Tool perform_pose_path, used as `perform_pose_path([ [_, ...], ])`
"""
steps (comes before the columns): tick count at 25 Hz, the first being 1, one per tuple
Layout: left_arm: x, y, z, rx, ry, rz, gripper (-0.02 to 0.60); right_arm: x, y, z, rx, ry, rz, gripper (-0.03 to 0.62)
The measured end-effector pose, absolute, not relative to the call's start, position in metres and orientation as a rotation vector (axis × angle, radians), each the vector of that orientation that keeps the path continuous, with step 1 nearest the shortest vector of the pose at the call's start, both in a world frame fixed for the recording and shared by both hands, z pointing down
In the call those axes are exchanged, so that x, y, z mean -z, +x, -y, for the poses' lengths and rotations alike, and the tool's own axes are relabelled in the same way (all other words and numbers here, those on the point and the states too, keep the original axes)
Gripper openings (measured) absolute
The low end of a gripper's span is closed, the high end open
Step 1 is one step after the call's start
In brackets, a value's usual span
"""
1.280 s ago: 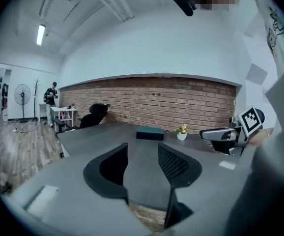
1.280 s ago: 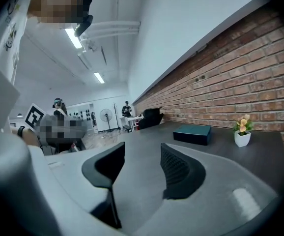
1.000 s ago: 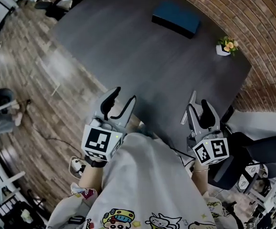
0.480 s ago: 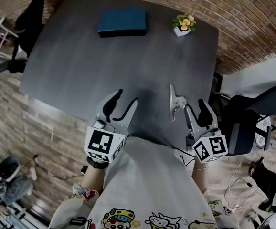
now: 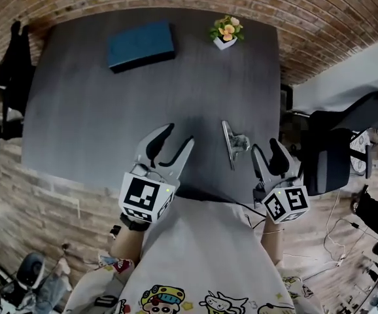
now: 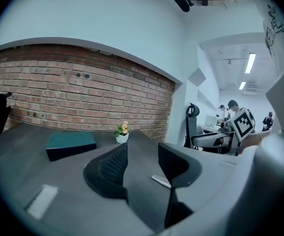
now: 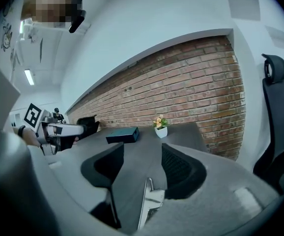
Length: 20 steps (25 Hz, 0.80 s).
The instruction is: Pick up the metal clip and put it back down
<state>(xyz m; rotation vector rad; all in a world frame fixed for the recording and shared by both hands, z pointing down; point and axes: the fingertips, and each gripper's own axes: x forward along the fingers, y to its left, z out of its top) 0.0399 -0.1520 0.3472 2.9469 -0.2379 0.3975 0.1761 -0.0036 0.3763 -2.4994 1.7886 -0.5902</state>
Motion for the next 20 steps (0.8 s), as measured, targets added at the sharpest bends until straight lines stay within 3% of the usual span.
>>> perform_pose_path([
  [20,-0.368,0.083,0.136,-0.492,2.928,0.107,0.196,-0.399,0.187,-0.001,0.694,-2.461,-1.792,0.236],
])
